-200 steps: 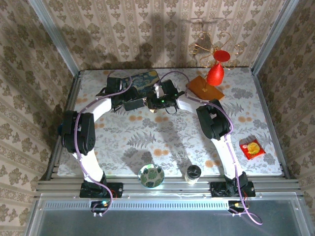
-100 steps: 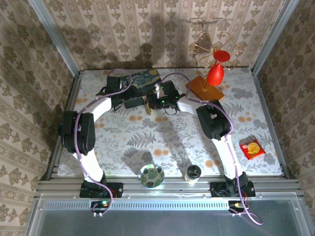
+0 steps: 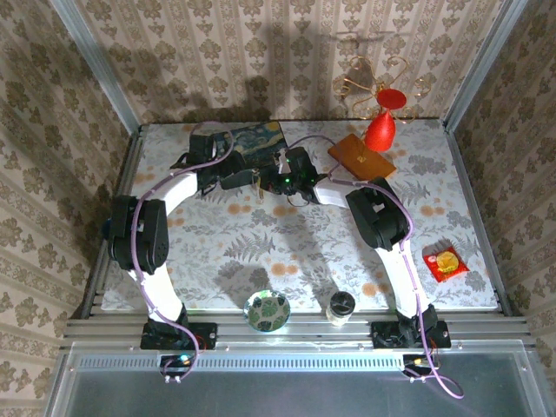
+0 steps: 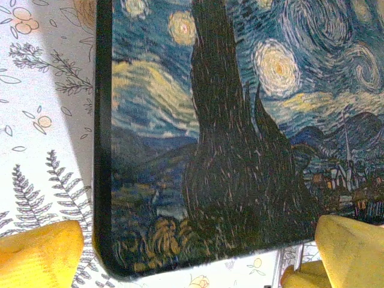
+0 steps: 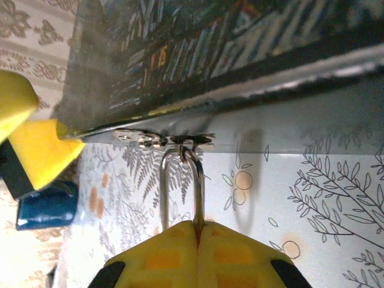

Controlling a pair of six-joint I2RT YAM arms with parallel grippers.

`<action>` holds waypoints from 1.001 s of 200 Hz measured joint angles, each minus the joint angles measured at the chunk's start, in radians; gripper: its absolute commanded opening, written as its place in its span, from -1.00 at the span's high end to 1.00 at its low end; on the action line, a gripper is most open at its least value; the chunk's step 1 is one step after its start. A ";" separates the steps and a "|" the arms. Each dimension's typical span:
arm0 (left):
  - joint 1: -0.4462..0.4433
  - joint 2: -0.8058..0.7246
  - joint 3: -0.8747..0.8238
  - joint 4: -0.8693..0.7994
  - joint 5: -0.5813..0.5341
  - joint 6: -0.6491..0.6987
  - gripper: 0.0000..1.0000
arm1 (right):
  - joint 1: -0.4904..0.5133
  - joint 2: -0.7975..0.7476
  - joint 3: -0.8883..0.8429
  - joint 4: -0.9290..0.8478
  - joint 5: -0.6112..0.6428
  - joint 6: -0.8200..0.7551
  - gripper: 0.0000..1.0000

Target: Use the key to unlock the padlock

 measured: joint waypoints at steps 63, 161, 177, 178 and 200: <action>-0.012 0.009 0.000 0.000 0.000 0.000 -1.00 | 0.017 -0.009 -0.088 0.172 0.147 0.230 1.00; -0.014 -0.035 -0.049 0.027 0.004 -0.005 -1.00 | 0.018 -0.030 -0.145 0.214 0.301 0.389 1.00; -0.014 -0.058 -0.064 0.031 0.004 -0.009 -1.00 | 0.018 -0.031 -0.154 0.229 0.321 0.412 1.00; -0.014 -0.058 -0.065 0.031 0.004 -0.009 -1.00 | 0.018 -0.031 -0.154 0.229 0.322 0.412 1.00; -0.014 -0.089 -0.081 0.037 0.004 -0.013 -1.00 | 0.018 -0.031 -0.156 0.240 0.346 0.443 1.00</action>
